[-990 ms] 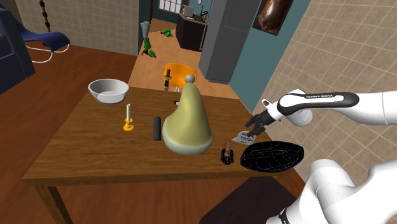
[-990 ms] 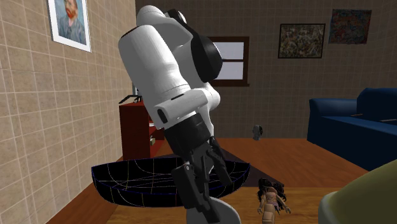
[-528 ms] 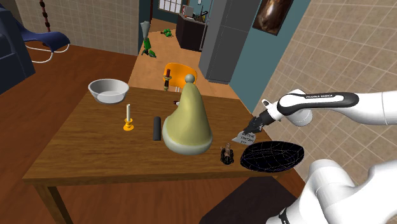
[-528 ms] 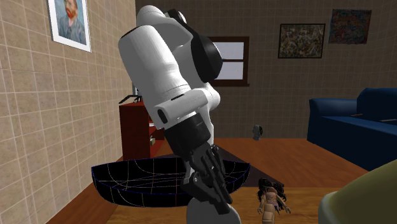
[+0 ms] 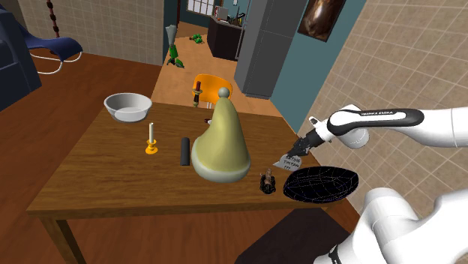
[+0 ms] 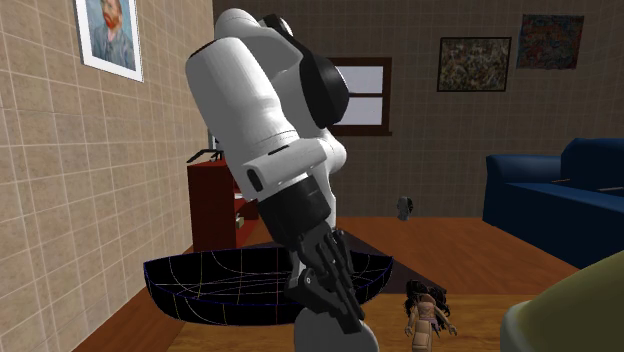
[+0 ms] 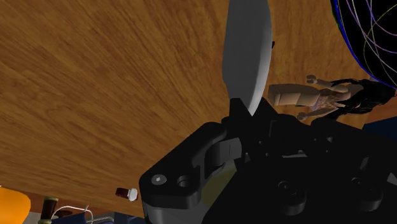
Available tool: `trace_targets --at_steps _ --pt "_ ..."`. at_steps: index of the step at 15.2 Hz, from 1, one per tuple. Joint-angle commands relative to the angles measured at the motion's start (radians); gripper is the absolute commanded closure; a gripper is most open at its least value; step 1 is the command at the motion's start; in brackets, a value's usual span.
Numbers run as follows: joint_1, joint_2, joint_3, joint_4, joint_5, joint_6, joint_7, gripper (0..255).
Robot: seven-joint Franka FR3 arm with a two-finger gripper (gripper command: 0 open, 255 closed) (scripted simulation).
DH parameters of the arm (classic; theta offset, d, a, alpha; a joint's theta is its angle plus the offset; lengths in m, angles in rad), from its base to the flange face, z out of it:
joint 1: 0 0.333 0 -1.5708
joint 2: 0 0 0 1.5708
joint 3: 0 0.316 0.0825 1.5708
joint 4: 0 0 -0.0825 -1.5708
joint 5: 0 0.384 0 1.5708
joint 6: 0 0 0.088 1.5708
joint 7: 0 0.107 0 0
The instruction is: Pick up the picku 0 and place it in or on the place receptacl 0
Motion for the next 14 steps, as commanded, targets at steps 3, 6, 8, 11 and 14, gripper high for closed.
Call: trace_targets --at_steps 3,6,8,11,14 --pt "-0.047 -0.023 0.061 0.016 -0.011 -0.05 0.03 255" --pt "-0.08 -0.043 0.106 0.032 -0.019 -0.092 0.054 255" --pt "-0.098 -0.055 0.133 0.044 -0.023 -0.12 0.069 255" --pt "-0.121 -0.074 0.17 0.063 -0.028 -0.161 0.091 255" --pt "-0.14 -0.09 0.204 0.085 -0.031 -0.202 0.111 255"
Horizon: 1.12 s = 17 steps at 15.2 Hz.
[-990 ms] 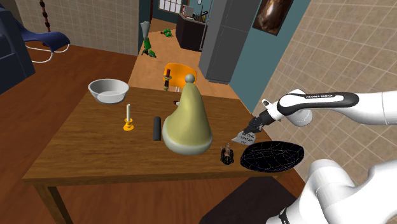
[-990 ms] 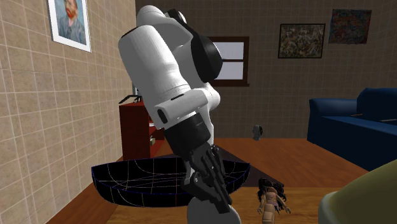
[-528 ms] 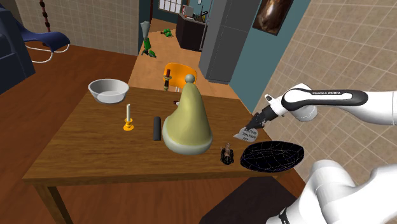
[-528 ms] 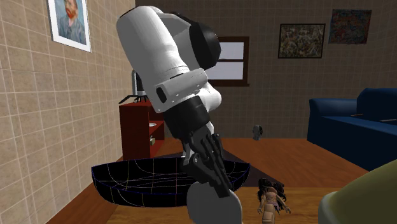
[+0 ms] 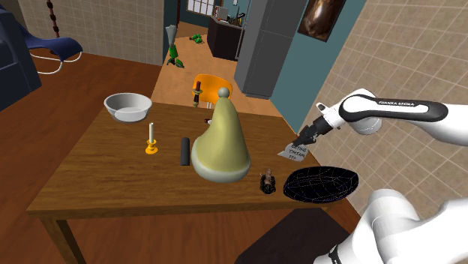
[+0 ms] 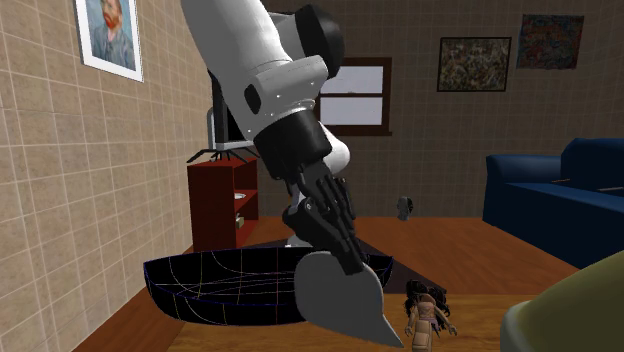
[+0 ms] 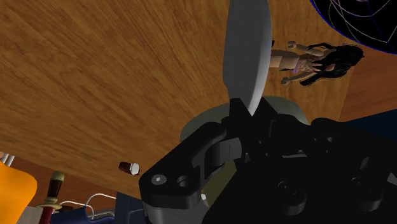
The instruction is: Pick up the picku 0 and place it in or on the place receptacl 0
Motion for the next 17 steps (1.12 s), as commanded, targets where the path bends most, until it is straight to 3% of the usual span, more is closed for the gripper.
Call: trace_targets --at_steps 1,17 --pt "-0.012 -0.011 0.022 0.015 -0.002 -0.028 0.013 255" --pt "-0.052 -0.066 0.151 0.161 0.006 -0.233 0.099 255"
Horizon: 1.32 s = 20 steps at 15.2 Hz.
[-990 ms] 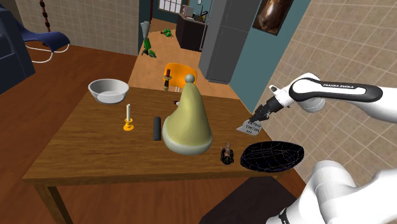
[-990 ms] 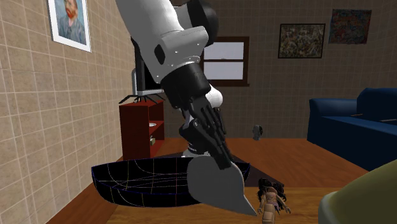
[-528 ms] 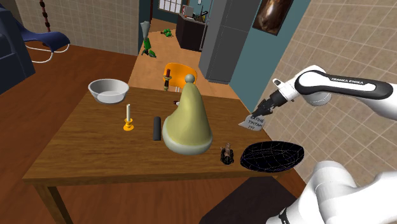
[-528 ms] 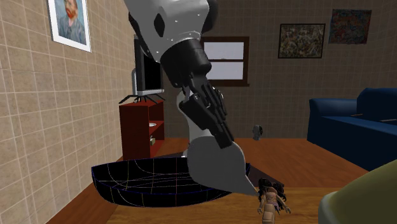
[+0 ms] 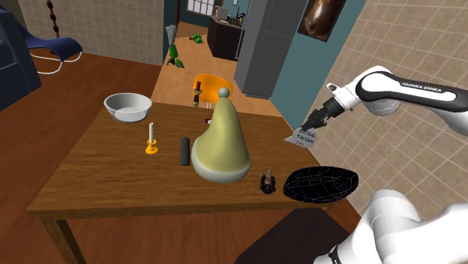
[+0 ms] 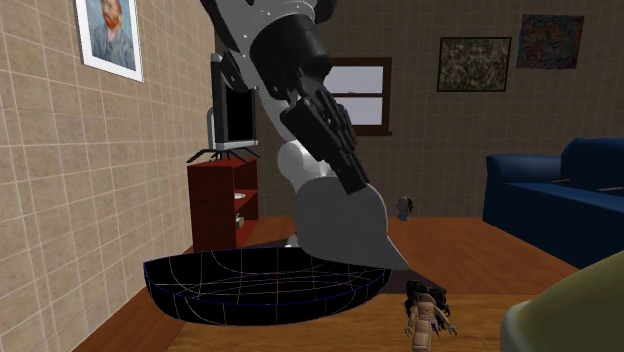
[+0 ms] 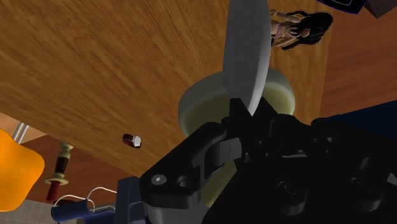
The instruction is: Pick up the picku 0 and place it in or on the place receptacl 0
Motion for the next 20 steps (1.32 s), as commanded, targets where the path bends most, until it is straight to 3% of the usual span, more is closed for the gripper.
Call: trace_targets --at_steps 1,7,14,15,20 --pt "0.001 -0.001 0.008 0.015 0.003 -0.015 0.006 255" --pt "-0.177 -0.194 0.098 -0.051 -0.059 -0.177 0.01 255" --pt "-0.342 -0.388 0.155 -0.062 -0.096 -0.401 -0.021 255" --pt "-0.361 -0.41 0.159 -0.058 -0.099 -0.431 -0.027 255" --pt "-0.38 -0.423 0.128 -0.123 -0.126 -0.384 -0.045 255"
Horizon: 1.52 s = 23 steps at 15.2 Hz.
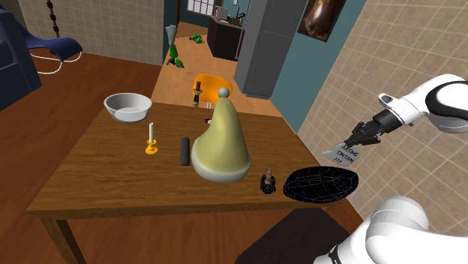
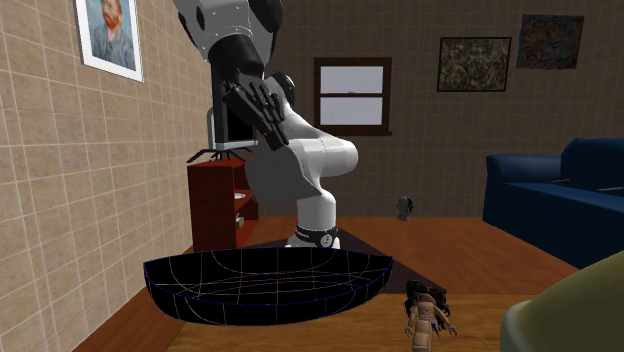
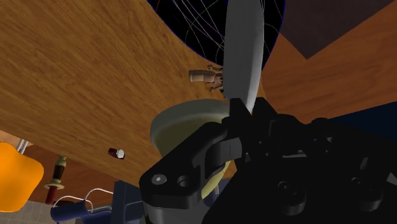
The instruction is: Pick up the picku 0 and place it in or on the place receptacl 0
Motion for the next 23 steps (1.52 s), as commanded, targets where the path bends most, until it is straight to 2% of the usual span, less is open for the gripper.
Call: trace_targets --at_steps 1,17,23 --pt "-0.006 -0.004 -0.012 -0.025 -0.01 0.021 -0.006 255" --pt "-0.058 -0.001 -0.151 -0.213 -0.118 0.197 -0.073 255" --pt "-0.058 -0.001 -0.151 -0.213 -0.118 0.197 -0.073 255"
